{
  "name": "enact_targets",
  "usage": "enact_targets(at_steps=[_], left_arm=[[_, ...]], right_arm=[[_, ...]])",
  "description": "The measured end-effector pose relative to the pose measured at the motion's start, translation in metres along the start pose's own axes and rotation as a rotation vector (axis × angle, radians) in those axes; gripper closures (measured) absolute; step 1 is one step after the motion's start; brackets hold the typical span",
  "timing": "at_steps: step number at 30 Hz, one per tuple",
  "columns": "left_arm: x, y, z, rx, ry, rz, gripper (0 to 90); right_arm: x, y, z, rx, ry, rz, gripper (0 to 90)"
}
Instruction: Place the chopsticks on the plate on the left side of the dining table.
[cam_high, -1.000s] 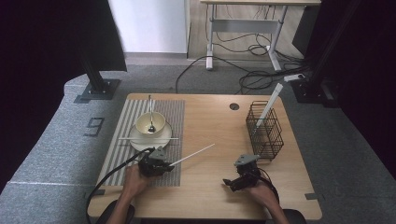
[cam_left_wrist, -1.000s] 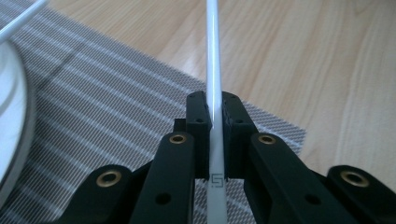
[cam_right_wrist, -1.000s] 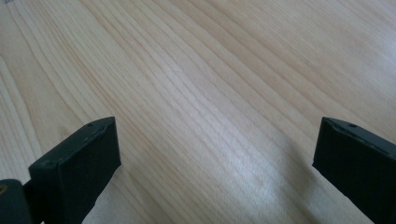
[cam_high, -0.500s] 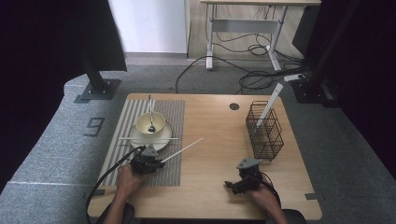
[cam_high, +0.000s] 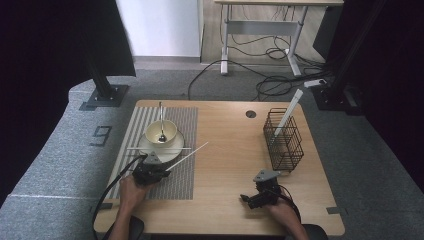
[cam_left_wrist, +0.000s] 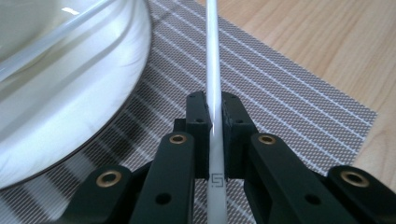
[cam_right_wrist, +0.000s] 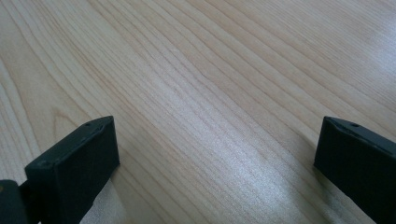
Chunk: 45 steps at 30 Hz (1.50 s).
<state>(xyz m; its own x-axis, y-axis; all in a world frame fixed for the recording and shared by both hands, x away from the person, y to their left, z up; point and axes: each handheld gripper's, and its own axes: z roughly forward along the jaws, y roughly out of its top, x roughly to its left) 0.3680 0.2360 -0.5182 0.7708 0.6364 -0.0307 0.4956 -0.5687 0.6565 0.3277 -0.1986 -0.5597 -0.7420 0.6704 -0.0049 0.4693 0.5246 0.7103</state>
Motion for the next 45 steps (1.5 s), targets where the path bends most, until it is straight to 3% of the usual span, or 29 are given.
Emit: enact_targets(at_steps=[19, 36, 45], left_arm=[[0.026, -0.017, -0.008, 0.016, 0.086, -0.142, 83.7], [0.037, -0.025, -0.012, -0.005, 0.128, -0.21, 83.2], [0.039, -0.027, -0.011, -0.002, 0.13, -0.21, 80.8]], right_arm=[[0.001, -0.001, -0.001, -0.001, 0.011, -0.009, 0.0], [0.001, -0.001, -0.001, -0.001, 0.011, -0.008, 0.0], [0.001, -0.001, -0.001, -0.001, 0.011, -0.008, 0.0]])
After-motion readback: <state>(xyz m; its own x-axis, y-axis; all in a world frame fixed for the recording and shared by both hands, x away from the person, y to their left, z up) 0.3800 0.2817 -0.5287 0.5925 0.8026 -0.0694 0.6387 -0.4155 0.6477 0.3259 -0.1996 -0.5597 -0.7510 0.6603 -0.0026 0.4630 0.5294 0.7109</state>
